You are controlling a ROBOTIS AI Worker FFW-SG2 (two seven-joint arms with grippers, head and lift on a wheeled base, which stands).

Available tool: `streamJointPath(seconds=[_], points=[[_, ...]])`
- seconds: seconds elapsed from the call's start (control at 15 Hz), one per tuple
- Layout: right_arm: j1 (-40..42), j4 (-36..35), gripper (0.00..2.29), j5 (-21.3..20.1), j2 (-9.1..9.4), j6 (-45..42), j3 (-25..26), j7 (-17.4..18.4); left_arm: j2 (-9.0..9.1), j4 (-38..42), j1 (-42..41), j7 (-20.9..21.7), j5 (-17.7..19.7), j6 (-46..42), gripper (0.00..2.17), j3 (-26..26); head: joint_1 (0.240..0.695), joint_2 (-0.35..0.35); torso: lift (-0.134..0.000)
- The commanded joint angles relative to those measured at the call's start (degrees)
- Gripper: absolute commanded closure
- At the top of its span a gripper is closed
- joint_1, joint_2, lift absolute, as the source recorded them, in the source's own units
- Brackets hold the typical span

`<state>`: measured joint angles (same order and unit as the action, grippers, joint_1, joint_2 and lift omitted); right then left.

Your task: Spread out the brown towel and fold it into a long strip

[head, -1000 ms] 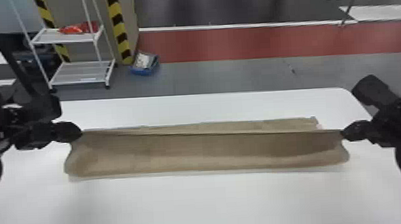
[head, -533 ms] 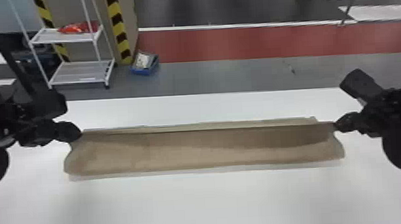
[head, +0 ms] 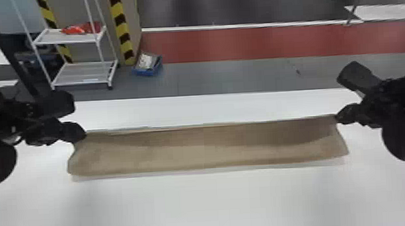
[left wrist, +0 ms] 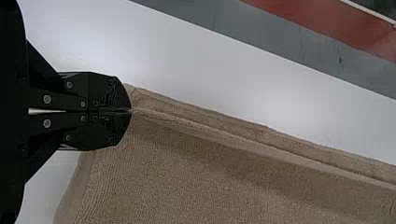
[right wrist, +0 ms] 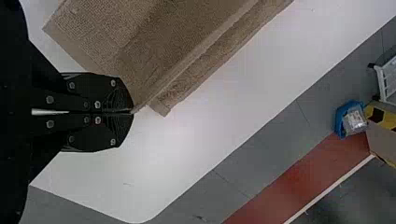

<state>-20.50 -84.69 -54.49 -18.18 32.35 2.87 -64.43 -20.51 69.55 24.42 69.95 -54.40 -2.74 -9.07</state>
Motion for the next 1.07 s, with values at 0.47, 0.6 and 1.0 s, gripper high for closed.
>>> streamJointPath(seconds=[0.47, 0.6, 1.0], points=[[-4.6, 7.2, 1.50, -3.8, 0.69, 0.0, -5.3, 2.8, 0.04, 0.0, -0.3, -1.4, 0.0, 0.1, 2.14, 0.2, 0.695, -0.002, -0.123], [-4.9, 8.0, 1.48, -3.9, 0.69, 0.0, -5.8, 4.1, 0.12, 0.0, -0.4, -1.5, 0.0, 0.1, 2.14, 0.3, 0.695, -0.004, -0.123], [-5.1, 8.2, 0.08, -2.9, 1.30, 5.1, -6.4, 11.3, 0.12, -0.1, -0.6, -3.0, -0.1, 0.1, 2.14, 0.3, 0.695, -0.012, -0.123]])
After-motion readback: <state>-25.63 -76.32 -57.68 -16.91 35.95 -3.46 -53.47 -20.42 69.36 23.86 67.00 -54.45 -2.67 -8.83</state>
